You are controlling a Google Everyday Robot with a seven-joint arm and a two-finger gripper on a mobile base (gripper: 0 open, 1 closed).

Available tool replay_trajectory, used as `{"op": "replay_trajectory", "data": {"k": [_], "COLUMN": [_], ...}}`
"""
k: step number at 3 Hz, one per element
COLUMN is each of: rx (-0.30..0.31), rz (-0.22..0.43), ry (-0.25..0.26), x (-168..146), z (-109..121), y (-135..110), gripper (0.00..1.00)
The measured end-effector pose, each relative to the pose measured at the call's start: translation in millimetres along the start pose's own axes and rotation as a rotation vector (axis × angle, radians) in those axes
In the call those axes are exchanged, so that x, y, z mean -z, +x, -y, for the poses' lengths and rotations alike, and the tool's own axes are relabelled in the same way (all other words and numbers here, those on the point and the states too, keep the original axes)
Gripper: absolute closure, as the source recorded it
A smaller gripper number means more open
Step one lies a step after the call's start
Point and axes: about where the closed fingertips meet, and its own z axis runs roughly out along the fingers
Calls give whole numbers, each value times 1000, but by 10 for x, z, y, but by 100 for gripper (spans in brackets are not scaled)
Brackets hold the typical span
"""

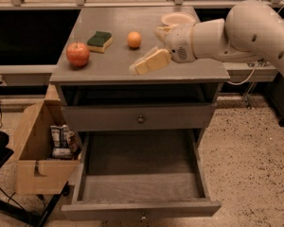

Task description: Place apple into middle drawer

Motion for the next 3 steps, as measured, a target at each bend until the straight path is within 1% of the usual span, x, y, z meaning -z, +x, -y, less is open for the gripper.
{"op": "replay_trajectory", "data": {"k": [1, 2, 3], "rx": [10, 3, -13], "rz": [38, 88, 110], "ry": [7, 26, 40], "x": [-443, -1005, -1504], "z": [94, 181, 209], "y": [-207, -442, -564], "gripper": [0, 0, 0]}}
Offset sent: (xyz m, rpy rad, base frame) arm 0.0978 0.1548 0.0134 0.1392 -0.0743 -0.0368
